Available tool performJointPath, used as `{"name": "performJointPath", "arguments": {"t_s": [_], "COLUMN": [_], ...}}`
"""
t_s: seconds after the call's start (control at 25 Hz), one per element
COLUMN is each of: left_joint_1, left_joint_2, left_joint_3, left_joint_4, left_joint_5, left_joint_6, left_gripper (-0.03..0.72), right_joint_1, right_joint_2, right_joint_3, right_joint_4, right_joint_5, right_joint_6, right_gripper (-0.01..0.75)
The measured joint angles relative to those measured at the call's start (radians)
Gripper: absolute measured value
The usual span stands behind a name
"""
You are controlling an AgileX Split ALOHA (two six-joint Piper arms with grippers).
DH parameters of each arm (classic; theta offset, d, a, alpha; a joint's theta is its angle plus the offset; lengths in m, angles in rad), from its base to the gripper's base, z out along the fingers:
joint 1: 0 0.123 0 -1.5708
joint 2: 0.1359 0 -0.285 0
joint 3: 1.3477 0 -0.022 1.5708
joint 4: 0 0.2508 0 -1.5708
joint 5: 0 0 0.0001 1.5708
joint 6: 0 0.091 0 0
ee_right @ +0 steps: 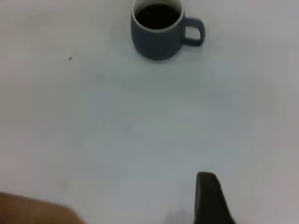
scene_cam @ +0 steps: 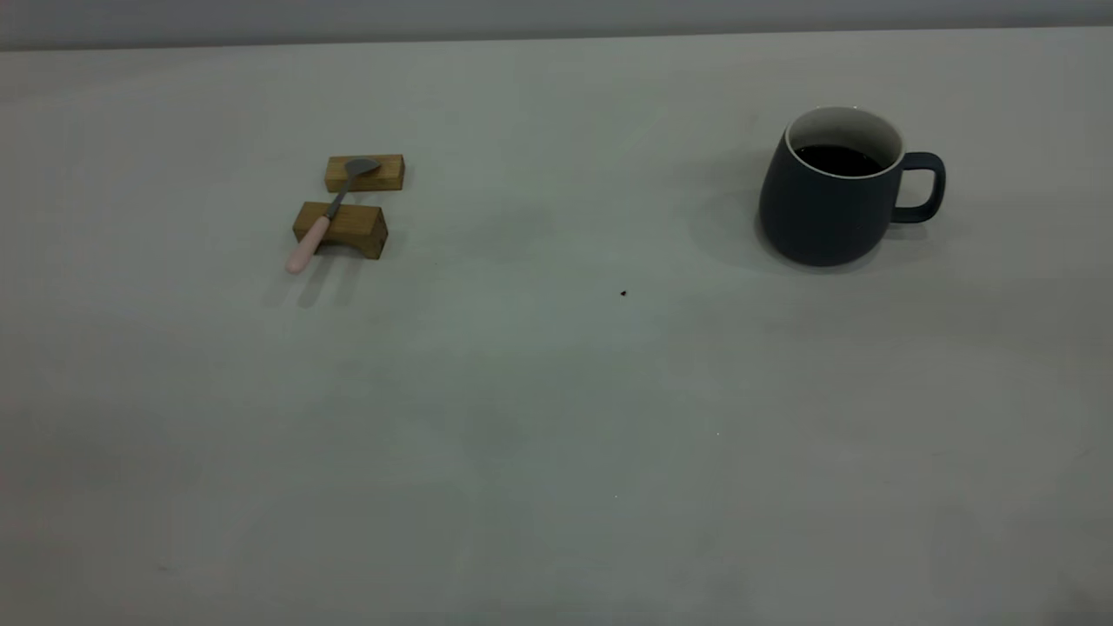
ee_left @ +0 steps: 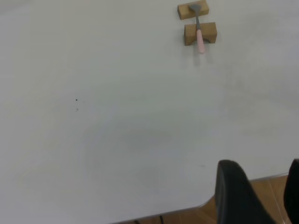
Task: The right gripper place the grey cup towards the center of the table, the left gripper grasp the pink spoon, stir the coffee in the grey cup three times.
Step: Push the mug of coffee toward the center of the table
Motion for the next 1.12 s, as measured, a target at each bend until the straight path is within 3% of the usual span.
{"name": "performJointPath", "arguments": {"t_s": [0.12,0.24,0.68,0.88,1.12], "left_joint_1": [0.000,0.000,0.000,0.000,0.000], "left_joint_2": [0.000,0.000,0.000,0.000,0.000], "left_joint_3": [0.000,0.000,0.000,0.000,0.000], "left_joint_4": [0.000,0.000,0.000,0.000,0.000], "left_joint_5": [0.000,0.000,0.000,0.000,0.000], "left_joint_6": [0.000,0.000,0.000,0.000,0.000], "left_gripper": [0.332,0.332,0.332,0.332,0.332], "right_joint_1": [0.000,0.000,0.000,0.000,-0.025], "right_joint_2": [0.186,0.365,0.914,1.190,1.467], "right_joint_3": [-0.010,-0.048,-0.319,-0.496,-0.758], "right_joint_4": [0.006,0.030,0.020,0.001,0.108], "right_joint_5": [-0.161,-0.243,-0.409,-0.393,-0.247], "right_joint_6": [-0.058,-0.081,-0.345,-0.660,-1.029], "right_gripper": [0.491,0.491,0.491,0.491,0.491]}}
